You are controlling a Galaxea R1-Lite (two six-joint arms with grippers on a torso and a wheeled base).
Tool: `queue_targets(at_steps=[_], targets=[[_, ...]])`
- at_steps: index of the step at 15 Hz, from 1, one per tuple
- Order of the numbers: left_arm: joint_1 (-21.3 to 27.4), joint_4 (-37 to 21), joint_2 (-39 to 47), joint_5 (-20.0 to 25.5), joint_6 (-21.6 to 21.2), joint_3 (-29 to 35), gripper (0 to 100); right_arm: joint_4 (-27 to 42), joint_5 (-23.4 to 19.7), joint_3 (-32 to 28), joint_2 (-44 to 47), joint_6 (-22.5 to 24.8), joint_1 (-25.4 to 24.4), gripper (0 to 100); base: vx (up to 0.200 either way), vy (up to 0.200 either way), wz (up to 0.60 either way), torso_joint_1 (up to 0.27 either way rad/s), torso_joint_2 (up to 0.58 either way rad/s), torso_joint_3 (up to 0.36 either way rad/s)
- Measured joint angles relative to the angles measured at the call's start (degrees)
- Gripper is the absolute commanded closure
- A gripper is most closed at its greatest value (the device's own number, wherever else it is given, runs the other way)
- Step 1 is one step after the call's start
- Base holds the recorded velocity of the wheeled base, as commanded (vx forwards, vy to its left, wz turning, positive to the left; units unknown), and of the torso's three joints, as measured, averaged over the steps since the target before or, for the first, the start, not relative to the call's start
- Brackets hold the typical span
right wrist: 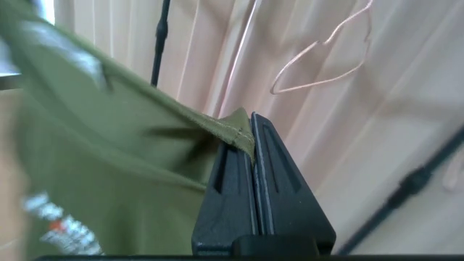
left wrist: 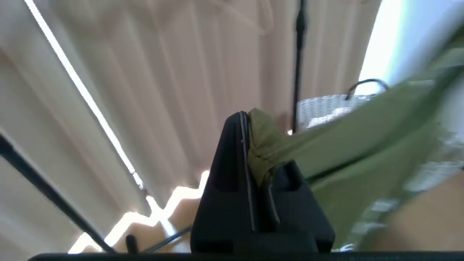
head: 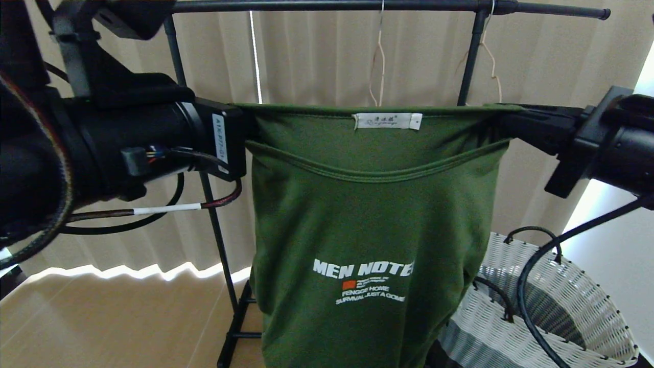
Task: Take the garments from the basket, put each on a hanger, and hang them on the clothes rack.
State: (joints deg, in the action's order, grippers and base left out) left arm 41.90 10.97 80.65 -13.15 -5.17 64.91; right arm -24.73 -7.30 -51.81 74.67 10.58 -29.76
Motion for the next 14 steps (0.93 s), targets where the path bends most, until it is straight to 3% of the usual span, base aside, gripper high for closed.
queue_targets(at_steps=[2,14], targets=[[-0.28,0.73,1.54,-0.17,-0.02,-0.63,100,-0.04,0.0,2.45,-2.47,-0.05,0.05,100,0.0,0.0,0.0,0.0,0.0,0.0],[-0.41,0.79,1.05,-0.2,0.06,-1.85,100,0.38,-0.05,2.56,-2.45,0.0,-0.06,100,0.0,0.0,0.0,0.0,0.0,0.0]])
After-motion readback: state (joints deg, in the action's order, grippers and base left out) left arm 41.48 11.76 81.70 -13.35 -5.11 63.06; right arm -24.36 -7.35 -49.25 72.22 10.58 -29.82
